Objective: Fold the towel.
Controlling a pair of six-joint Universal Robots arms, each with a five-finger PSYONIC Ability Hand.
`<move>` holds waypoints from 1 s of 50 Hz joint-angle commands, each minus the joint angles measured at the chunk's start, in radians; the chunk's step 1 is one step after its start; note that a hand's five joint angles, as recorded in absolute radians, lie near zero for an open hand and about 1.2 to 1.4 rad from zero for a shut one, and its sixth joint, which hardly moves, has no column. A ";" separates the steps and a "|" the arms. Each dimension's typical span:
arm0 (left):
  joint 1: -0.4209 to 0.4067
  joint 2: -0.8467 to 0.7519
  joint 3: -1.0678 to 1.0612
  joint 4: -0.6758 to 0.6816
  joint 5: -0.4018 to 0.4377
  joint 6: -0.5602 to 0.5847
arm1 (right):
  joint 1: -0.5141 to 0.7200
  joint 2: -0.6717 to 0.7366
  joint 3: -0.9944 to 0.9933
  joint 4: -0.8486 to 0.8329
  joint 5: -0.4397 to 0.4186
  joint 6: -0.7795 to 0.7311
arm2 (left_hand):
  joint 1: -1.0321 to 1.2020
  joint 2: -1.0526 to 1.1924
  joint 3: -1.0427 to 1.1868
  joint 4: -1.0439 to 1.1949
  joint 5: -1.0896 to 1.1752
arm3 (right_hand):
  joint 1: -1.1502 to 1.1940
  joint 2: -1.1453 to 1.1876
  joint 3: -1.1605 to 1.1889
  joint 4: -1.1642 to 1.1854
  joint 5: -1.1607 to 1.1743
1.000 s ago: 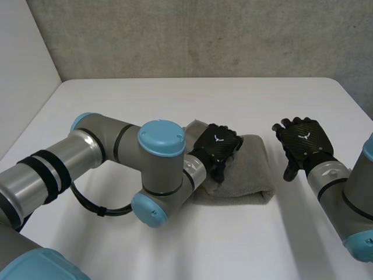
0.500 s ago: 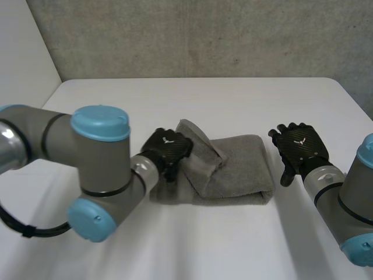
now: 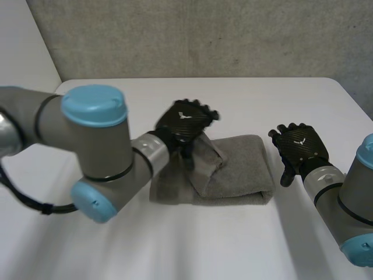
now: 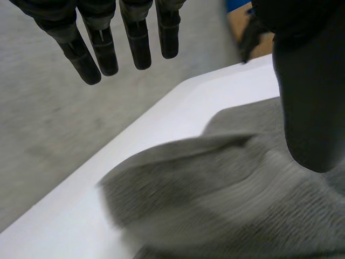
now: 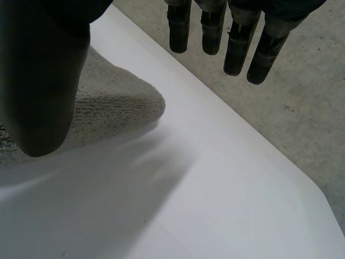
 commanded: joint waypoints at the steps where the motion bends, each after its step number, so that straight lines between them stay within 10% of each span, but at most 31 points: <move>1: -0.008 -0.167 0.218 -0.165 0.141 0.021 | -0.001 0.004 -0.002 0.000 -0.002 -0.016 | -0.095 -0.088 -0.080 -0.094 -0.234 | -0.049 -0.072 -0.067 -0.079 -0.059; 28: 0.011 -0.328 0.429 -0.479 0.085 0.226 | -0.001 0.036 -0.006 -0.001 -0.001 -0.054 | 0.237 0.244 0.252 0.238 0.097 | -0.049 -0.072 -0.067 -0.079 -0.059; 50: 0.156 0.067 -0.115 -0.345 -0.024 0.248 | 0.008 0.022 0.012 -0.001 -0.004 -0.073 | 0.319 0.326 0.334 0.320 0.180 | -0.049 -0.072 -0.067 -0.079 -0.059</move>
